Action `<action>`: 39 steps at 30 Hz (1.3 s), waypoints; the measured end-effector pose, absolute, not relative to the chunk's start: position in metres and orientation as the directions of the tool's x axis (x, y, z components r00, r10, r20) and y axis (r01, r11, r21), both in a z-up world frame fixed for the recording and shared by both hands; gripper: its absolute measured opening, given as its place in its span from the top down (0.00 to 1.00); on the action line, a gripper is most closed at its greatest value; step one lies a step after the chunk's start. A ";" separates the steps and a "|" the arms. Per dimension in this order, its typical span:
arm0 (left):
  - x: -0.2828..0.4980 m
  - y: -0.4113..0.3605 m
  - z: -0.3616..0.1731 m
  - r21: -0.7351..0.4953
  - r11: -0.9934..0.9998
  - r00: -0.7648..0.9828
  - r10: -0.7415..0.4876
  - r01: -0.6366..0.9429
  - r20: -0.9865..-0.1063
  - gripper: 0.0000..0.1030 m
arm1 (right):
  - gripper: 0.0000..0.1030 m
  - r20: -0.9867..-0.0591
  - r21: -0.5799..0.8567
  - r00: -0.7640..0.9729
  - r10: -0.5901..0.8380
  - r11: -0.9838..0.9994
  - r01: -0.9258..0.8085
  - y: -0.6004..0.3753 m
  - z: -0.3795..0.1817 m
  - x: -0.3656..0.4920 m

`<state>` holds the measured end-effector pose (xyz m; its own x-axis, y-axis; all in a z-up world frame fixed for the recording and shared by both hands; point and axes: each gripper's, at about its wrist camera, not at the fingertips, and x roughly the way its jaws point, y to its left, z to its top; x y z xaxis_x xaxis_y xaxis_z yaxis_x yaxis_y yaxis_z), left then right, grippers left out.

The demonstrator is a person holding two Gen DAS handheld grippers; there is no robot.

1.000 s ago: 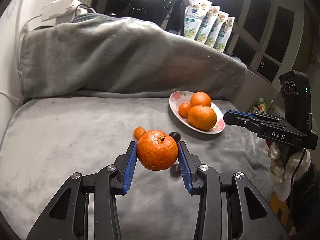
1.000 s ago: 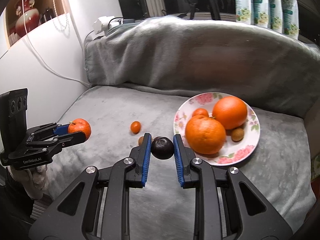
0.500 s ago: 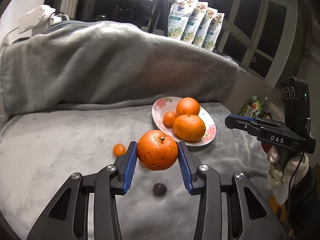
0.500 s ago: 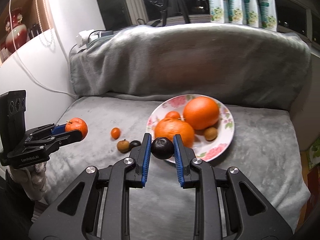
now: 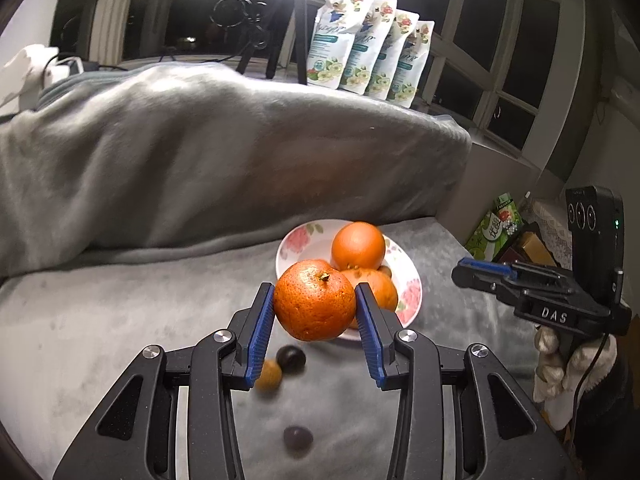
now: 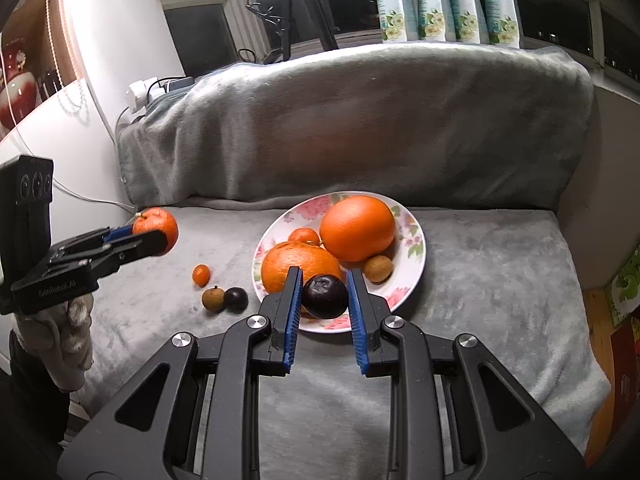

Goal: Organize fruits
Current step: 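Lift and carry the mandarin and dark fruit with both grippers over the plate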

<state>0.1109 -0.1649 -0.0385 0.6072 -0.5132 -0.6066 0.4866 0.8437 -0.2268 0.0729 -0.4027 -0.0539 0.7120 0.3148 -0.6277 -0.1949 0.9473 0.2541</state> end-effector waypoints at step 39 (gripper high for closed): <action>0.184 -0.230 -0.064 -0.190 0.830 0.537 -0.495 0.524 -0.683 0.62 | 0.77 -0.659 0.283 0.678 0.327 0.942 -0.180 -0.405 -0.087 0.107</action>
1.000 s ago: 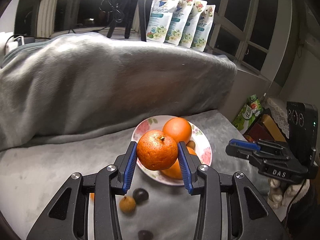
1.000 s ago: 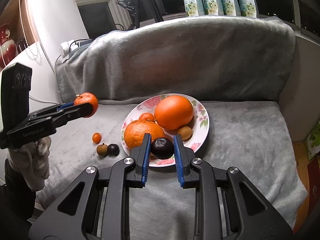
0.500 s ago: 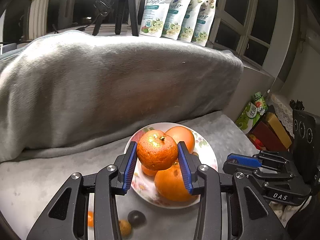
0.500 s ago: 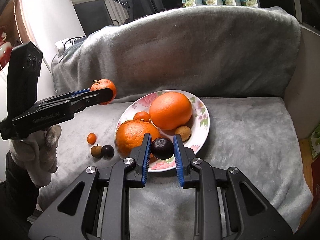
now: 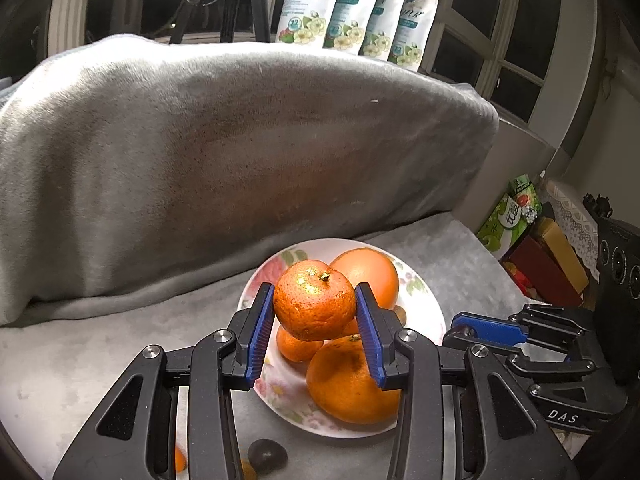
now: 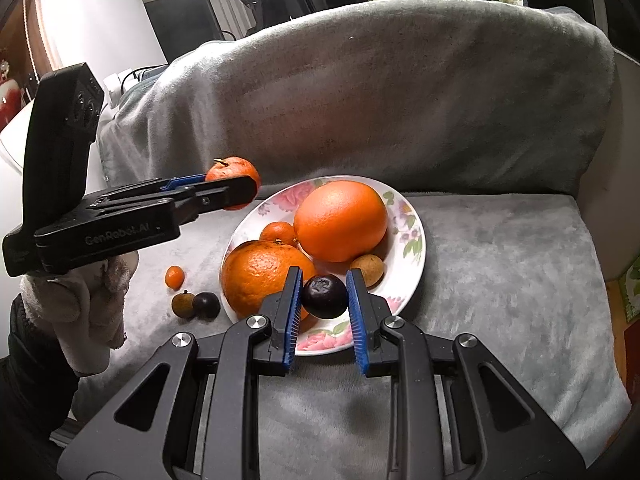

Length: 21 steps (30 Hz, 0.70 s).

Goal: Organize fruits
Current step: 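Lift and carry the mandarin and dark fruit with both grippers over the plate, then open both grippers to release the mandarin and dark fruit onto the plate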

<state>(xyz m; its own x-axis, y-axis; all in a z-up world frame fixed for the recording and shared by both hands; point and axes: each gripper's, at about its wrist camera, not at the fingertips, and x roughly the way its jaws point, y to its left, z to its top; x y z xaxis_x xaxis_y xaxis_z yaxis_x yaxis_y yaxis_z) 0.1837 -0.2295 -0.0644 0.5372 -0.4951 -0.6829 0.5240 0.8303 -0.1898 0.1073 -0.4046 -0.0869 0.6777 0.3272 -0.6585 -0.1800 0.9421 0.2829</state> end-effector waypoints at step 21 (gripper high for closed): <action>0.188 -0.235 -0.061 -0.192 0.821 0.531 -0.506 0.537 -0.679 0.56 | 0.77 -0.667 0.250 0.677 0.312 0.949 -0.191 -0.398 -0.092 0.116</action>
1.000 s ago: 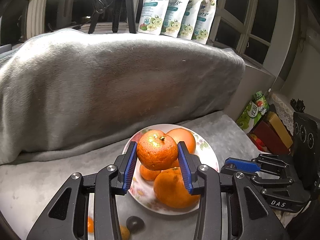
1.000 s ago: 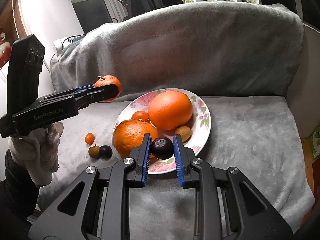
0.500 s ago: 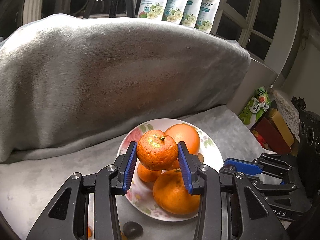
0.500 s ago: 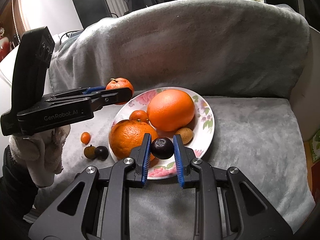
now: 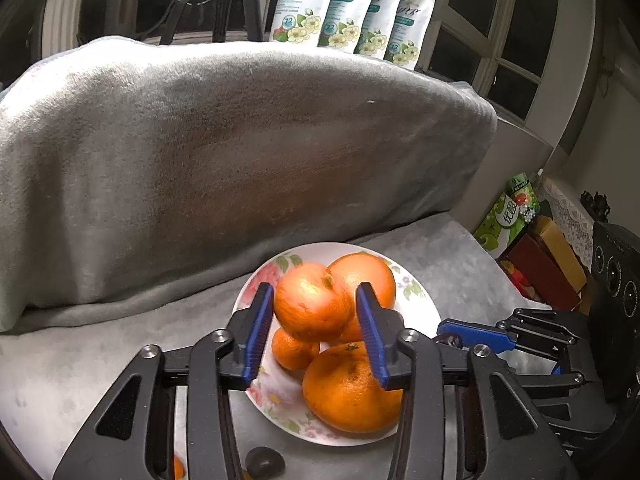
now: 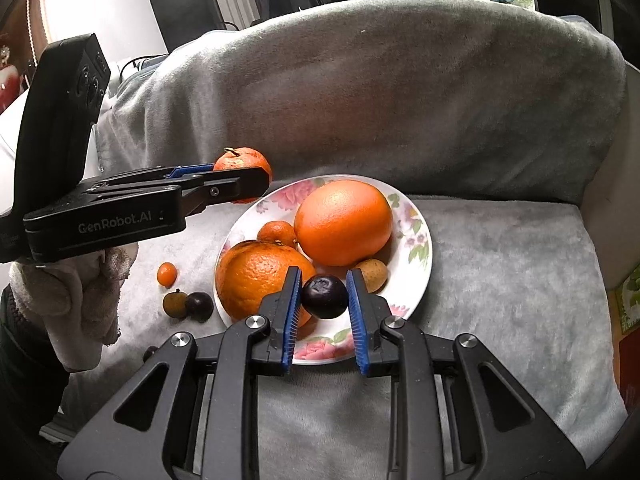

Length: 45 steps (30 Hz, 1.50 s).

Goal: Organize fruits
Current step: 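Open both grippers to release the mandarin and dark fruit onto the plate, then move both tools back toward the remaining longans and dark fruits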

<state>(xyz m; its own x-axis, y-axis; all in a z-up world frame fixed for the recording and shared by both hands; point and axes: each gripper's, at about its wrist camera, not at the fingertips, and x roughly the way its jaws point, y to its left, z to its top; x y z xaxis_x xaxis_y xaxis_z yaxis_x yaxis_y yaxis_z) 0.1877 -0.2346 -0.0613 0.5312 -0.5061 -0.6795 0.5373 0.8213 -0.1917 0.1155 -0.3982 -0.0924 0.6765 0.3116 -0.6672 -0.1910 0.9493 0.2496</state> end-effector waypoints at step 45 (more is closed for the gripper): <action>0.140 -0.219 -0.019 -0.125 0.826 0.616 -0.503 0.550 -0.606 0.21 | 0.14 -0.596 0.185 0.744 0.303 0.953 -0.239 -0.374 -0.061 0.076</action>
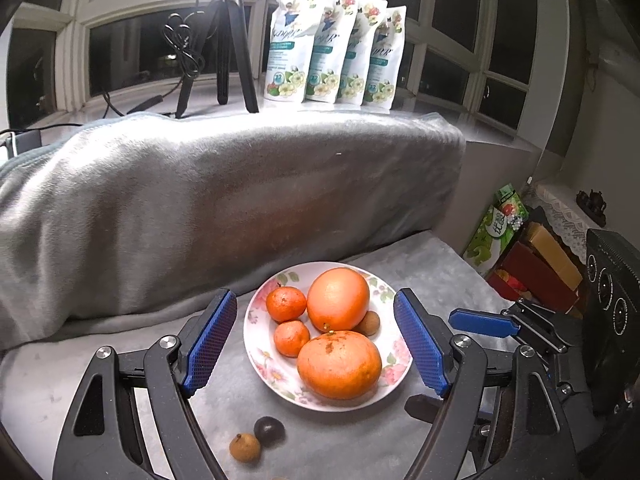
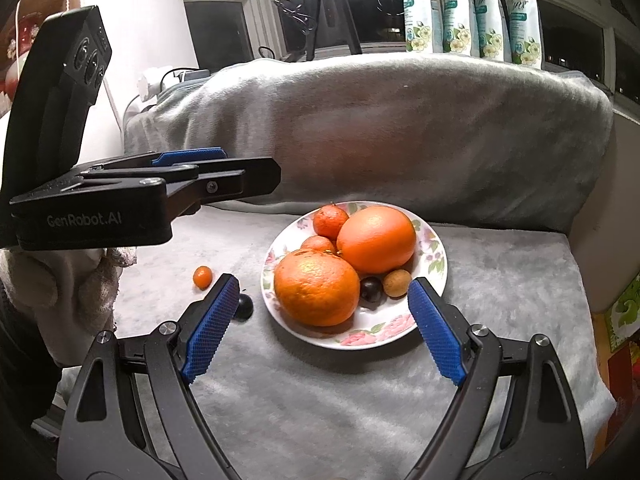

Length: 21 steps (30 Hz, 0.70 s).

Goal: Organize fruits
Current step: 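Move both tools back toward the remaining longans and dark fruits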

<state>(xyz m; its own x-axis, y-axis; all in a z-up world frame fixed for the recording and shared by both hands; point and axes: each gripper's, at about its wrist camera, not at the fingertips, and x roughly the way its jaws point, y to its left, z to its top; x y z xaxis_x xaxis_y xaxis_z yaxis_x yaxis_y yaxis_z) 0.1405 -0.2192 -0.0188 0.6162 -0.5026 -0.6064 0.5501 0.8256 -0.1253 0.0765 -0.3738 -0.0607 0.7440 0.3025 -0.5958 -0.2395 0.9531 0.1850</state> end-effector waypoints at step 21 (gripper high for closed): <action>0.118 -0.151 -0.017 -0.120 0.875 0.690 -0.448 0.469 -0.569 0.21 | 0.14 -0.585 0.201 0.737 0.339 0.941 -0.273 -0.341 -0.060 0.068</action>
